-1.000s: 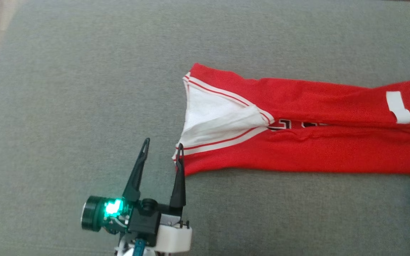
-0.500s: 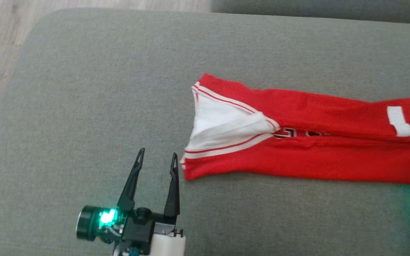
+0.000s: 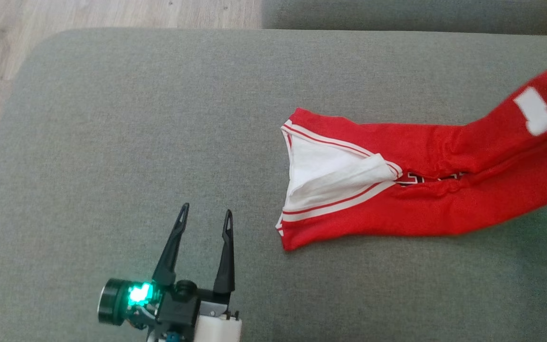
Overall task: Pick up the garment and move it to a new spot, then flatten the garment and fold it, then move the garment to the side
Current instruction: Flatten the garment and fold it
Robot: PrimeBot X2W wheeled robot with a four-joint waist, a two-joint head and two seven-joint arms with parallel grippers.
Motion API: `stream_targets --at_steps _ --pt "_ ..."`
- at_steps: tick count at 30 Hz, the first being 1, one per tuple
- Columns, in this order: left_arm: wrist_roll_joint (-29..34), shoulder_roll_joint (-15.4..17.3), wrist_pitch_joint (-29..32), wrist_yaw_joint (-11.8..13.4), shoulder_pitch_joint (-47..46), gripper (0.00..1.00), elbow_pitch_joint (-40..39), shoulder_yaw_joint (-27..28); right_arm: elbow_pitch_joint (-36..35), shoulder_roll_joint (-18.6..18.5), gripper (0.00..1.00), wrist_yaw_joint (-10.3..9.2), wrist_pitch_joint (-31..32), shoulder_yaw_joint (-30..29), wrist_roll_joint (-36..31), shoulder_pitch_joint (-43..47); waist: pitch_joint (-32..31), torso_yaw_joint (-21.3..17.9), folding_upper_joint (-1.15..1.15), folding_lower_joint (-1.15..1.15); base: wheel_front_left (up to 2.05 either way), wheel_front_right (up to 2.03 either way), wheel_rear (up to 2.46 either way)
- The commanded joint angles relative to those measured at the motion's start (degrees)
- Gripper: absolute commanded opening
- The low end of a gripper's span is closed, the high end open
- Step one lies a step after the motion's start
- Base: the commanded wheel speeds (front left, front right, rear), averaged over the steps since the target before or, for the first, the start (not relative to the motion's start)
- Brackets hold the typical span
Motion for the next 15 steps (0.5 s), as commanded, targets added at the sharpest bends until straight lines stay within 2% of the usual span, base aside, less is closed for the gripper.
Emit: stream_targets --at_steps 1,5,8,11,15 --pt "0.52 -0.49 -0.29 -0.42 -0.5 1.0 -1.47 2.44 -5.79 -0.33 0.0 -0.04 1.57 -0.11 -0.37 1.26 0.11 0.0 0.0 0.0 0.0 0.0 0.0" --pt "0.98 -1.67 -0.29 -1.43 -0.52 1.0 -1.03 2.96 -17.39 5.65 0.0 -0.04 7.77 -0.05 -3.52 1.93 0.44 0.46 0.0 0.0 0.0 0.0 0.0" --pt "1.39 -2.55 -0.29 -2.24 -0.83 1.0 -0.73 3.25 -22.38 11.04 0.0 -0.04 11.86 1.47 -6.8 1.2 0.77 1.21 0.0 0.0 0.0 0.0 0.0" --pt "1.68 -3.31 -0.29 -2.98 -1.04 1.0 -0.47 3.7 -23.51 17.25 0.0 -0.04 14.81 3.57 -9.68 -0.64 1.1 2.1 0.0 0.0 0.0 0.0 0.0" --pt "2.07 -4.27 -0.29 -3.95 -1.17 1.0 -0.02 3.99 -21.34 24.66 0.0 -0.04 15.97 7.25 -14.21 -2.69 1.48 3.53 0.0 0.0 0.0 0.0 0.0"
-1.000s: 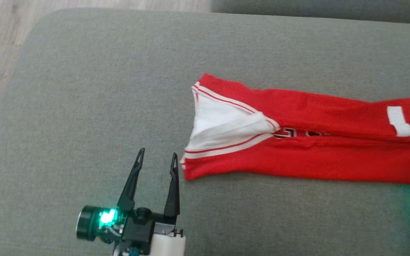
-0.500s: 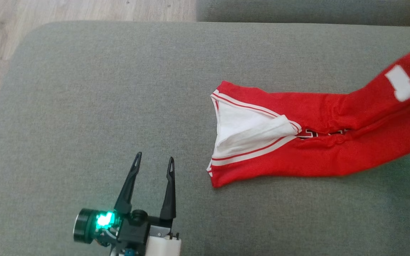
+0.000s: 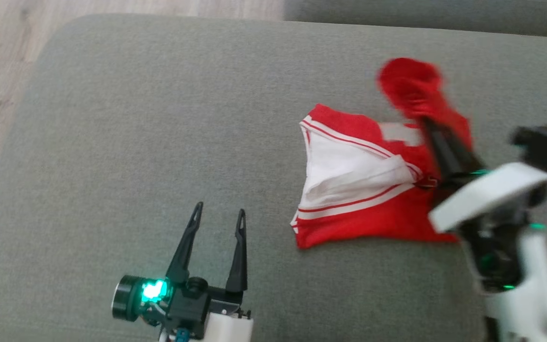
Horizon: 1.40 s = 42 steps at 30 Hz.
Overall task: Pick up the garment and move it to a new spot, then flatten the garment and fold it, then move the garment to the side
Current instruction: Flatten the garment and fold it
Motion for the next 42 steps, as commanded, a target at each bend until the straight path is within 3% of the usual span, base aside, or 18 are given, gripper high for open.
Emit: stream_targets --at_steps 1,7,11,12,13,14,15,21,27,33,37,42 --pt "0.7 -0.64 -0.3 -0.32 -1.79 1.0 -1.41 2.23 -1.12 1.45 0.0 -0.04 0.16 2.59 -1.49 -2.52 0.33 0.86 0.0 0.0 0.0 0.0 0.0" --pt "1.12 -1.52 -0.3 -1.22 -1.9 1.0 -0.97 2.67 3.26 3.6 0.05 -0.04 -1.69 7.84 -3.89 -3.25 0.82 2.46 0.0 0.0 0.0 0.0 0.0" --pt "1.35 -2.11 -0.3 -1.94 -1.93 1.0 -0.8 2.91 7.55 3.69 0.04 -0.04 -6.25 11.21 -1.67 -3.82 1.1 3.62 0.0 0.0 0.0 0.0 0.0" --pt "1.41 -2.22 -0.3 -2.07 -1.91 1.0 -0.76 3.01 8.71 3.69 0.08 -0.04 -7.33 11.97 -0.93 -4.04 1.15 3.82 0.0 0.0 0.0 0.0 0.0" --pt "1.48 -2.33 -0.3 -2.21 -1.89 1.0 -0.7 3.09 9.79 3.7 0.24 -0.04 -8.45 12.69 -0.23 -4.31 1.21 4.01 0.0 0.0 0.0 0.0 0.0" --pt "1.54 -2.44 -0.3 -2.34 -1.87 1.0 -0.63 3.16 10.91 3.7 0.49 -0.04 -9.52 13.22 0.49 -4.51 1.25 4.2 0.0 0.0 0.0 0.0 0.0" --pt "1.6 -2.54 -0.3 -2.46 -1.84 1.0 -0.55 3.22 11.87 3.7 1.0 -0.04 -10.26 14.03 1.34 -4.68 1.25 4.33 0.0 0.0 0.0 0.0 0.0" --pt "1.98 -2.81 -0.3 -2.82 -1.0 1.0 -0.38 4.78 11.48 3.71 1.0 -0.04 -17.2 15.67 5.01 -5.88 0.43 3.12 0.0 0.0 0.0 0.0 0.0" --pt "2.01 -2.81 -0.3 -3.48 -0.3 1.0 -0.79 6.24 8.59 3.24 1.0 -0.04 -21.44 9.36 -3.85 -3.84 -1.68 0.28 0.0 0.0 0.0 0.0 0.0" --pt "1.11 -2.41 -0.3 -4.37 1.67 1.0 -0.21 8.45 9.62 -2.05 1.0 -0.04 -30.72 6.3 -8.56 3.0 -6.05 -2.77 0.0 0.0 0.0 0.0 0.0" --pt "0.25 -2.05 -0.3 -5.11 4.31 1.0 0.58 9.86 14.03 -5.6 1.0 -0.04 -34.08 7.62 -12.14 8.96 -10.22 -4.54 0.0 0.0 0.0 0.0 0.0" --pt "-0.25 -1.91 -0.3 -5.97 7.51 1.0 0.3 11.76 15.29 -4.12 1.0 -0.04 -34.58 5.59 -16.4 14.21 -13.1 -6.15 0.0 0.0 0.0 0.0 0.0"
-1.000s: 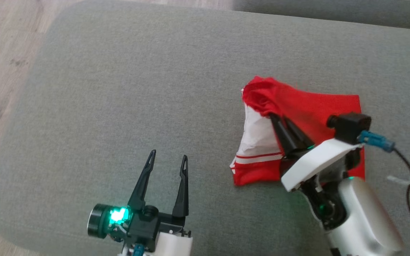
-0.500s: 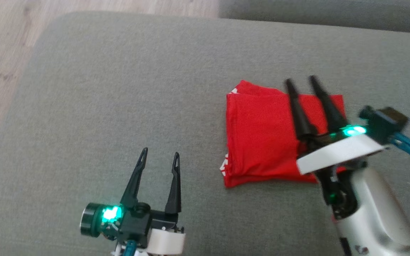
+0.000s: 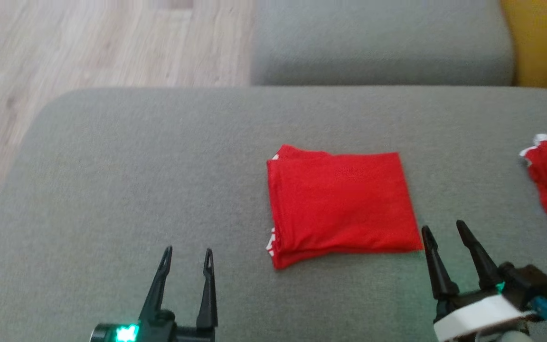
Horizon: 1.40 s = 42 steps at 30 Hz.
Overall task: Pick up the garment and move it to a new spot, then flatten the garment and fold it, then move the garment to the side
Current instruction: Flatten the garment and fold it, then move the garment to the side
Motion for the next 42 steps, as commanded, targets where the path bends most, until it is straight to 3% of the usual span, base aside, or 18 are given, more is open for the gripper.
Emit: stream_targets --at_steps 1,5,18,42 --pt "-0.13 0.17 -0.3 -0.75 -1.18 1.0 -1.89 2.58 -2.98 0.26 1.0 -0.04 -0.76 0.01 -2.42 -0.81 -2.33 -1.69 0.0 0.02 0.0 0.0 0.0" --pt "0.51 0.67 -0.3 -1.66 0.89 1.0 -1.48 3.82 -3.41 2.37 1.0 -0.04 -0.77 -1.01 -4.85 2.4 -4.16 -2.18 0.0 0.02 0.0 0.0 0.0" --pt "1.76 0.29 -0.3 -2.73 4.81 1.0 -0.92 7.58 -1.92 4.34 1.0 -0.04 -0.78 -0.8 -6.55 4.31 -5.69 -2.35 0.0 0.02 0.0 0.0 0.0" --pt "3.52 -1.04 -0.3 -4.01 5.05 1.0 -1.5 9.12 0.41 4.91 1.0 -0.04 -0.79 -1.93 -6.91 2.47 -4.15 -2.48 0.0 0.02 0.0 0.0 0.0"
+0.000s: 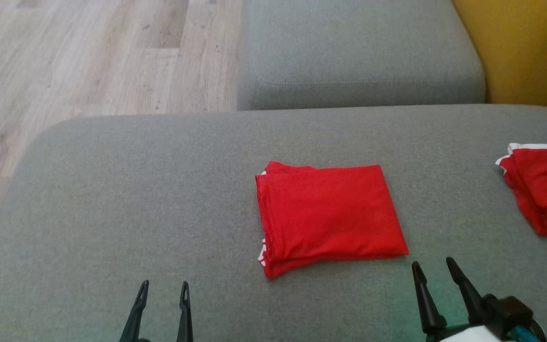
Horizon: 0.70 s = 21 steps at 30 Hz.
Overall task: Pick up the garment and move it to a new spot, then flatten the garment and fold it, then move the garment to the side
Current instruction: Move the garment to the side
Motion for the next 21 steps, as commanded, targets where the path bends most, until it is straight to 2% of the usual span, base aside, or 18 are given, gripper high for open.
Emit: stream_targets --at_steps 1,9,11,15,17,21 --pt "0.51 -0.87 -0.3 0.0 -2.4 1.0 -2.13 2.02 -0.39 -0.66 1.0 -0.04 -0.77 1.32 0.13 -4.16 0.79 0.17 0.0 0.0 0.0 0.0 0.0" --pt "0.67 -1.31 -0.3 0.18 -3.71 1.0 -2.43 0.9 6.62 -4.34 1.0 -0.04 -0.77 4.16 2.31 -12.35 3.49 1.23 0.0 0.0 0.0 0.0 0.0" --pt "0.44 -1.42 -0.3 0.08 -4.3 1.0 -2.74 0.43 11.4 -5.41 1.0 -0.04 -0.68 5.16 3.95 -15.39 4.25 1.83 0.0 0.0 0.0 0.0 0.0" --pt "-0.59 -1.63 -0.3 0.72 -5.19 1.0 -4.48 0.0 19.82 -6.26 1.0 -0.04 3.03 5.22 9.62 -22.24 5.71 3.22 0.0 0.0 0.0 0.0 0.0" --pt "-0.85 -1.71 -0.3 1.07 -6.23 1.0 -5.36 -0.84 24.34 -7.25 1.0 -0.04 6.88 6.05 12.93 -26.73 7.73 4.28 0.0 0.0 0.0 0.0 0.0" --pt "0.51 -1.76 -0.3 1.63 -8.2 1.0 -6.3 -2.9 28.72 -8.36 1.0 -0.04 10.14 7.45 17.23 -31.79 10.52 5.61 0.0 0.0 0.0 0.0 0.0"
